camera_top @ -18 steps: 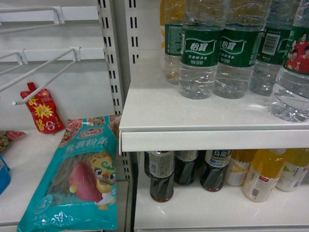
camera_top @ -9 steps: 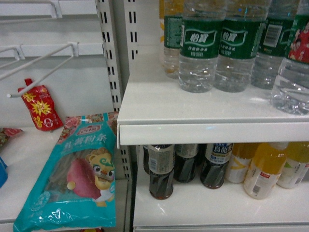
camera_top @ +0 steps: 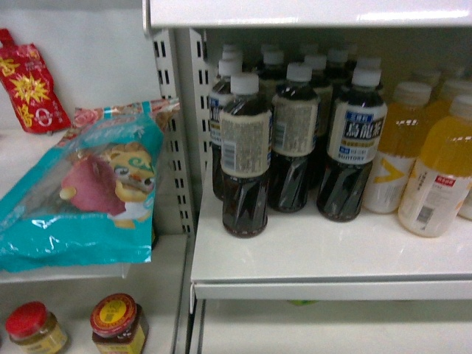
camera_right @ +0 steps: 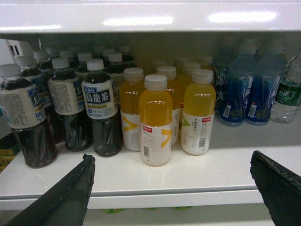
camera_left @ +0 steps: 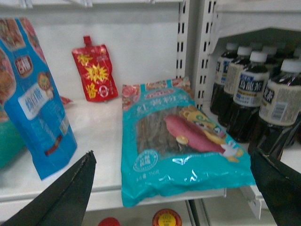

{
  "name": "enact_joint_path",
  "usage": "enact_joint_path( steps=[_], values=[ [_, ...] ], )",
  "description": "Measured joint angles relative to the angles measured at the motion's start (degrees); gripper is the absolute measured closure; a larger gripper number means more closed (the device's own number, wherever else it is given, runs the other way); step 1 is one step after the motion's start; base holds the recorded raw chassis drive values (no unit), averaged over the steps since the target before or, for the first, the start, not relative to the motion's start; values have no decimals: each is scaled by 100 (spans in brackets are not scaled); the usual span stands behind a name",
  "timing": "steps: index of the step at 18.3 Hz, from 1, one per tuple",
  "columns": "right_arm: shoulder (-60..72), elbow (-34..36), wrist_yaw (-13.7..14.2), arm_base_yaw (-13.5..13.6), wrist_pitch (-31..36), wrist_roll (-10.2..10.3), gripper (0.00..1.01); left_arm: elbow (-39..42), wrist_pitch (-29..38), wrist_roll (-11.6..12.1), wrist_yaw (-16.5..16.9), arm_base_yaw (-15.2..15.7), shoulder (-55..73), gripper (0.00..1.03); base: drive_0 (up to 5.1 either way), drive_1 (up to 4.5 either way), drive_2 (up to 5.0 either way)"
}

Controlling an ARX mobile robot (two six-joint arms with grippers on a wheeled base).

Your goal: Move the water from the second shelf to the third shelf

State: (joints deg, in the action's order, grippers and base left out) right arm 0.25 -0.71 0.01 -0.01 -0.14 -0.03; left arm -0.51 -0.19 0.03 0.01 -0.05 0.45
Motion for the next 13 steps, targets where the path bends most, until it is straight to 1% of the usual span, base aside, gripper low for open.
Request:
enact_joint_path(
  steps=[13],
  values=[
    [-2, 0, 0, 0, -15, 0, 3, 0, -13, 0, -2, 0, 0, 5, 0, 0, 0]
  ],
)
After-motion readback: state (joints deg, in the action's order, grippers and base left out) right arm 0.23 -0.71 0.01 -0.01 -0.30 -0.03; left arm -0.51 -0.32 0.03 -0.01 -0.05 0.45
